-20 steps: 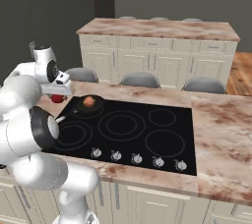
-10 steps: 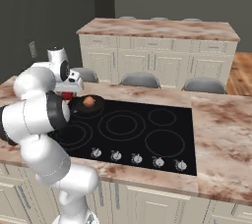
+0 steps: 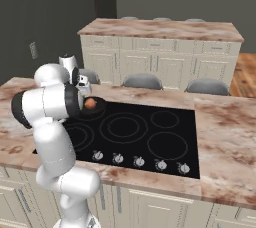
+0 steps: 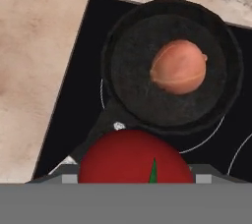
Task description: Place the pan on the rear left burner on the stove. Then place the tomato and the onion in the pan and turn on the rear left burner.
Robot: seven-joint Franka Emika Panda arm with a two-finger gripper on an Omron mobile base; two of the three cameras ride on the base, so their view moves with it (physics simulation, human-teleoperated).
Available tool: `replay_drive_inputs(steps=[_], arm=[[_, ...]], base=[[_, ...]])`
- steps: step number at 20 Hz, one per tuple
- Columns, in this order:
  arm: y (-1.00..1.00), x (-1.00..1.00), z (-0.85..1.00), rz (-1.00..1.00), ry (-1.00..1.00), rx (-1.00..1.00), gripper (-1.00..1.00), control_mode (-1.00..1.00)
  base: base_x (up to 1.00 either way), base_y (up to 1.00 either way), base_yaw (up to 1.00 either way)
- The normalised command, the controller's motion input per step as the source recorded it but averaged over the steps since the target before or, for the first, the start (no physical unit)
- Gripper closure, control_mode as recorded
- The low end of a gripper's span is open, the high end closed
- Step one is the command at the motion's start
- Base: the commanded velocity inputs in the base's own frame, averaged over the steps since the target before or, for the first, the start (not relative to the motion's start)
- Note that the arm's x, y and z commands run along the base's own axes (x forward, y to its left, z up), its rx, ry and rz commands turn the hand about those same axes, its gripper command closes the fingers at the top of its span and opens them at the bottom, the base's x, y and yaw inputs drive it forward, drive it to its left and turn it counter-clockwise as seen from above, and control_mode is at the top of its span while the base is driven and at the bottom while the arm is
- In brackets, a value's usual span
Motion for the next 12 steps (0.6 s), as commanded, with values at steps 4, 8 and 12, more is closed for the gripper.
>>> replay_drive_inputs(steps=[4,8,12], arm=[[0.0,0.39,-0.37,0.06,0.0,0.0,1.0,-1.0],[0.0,0.39,-0.43,0.06,0.0,0.0,1.0,-1.0],[0.0,0.23,-0.29,0.05,0.0,0.0,1.0,-1.0]], base=[[0.0,0.0,0.0],[0.0,0.0,0.0],[0.0,0.0,0.0]])
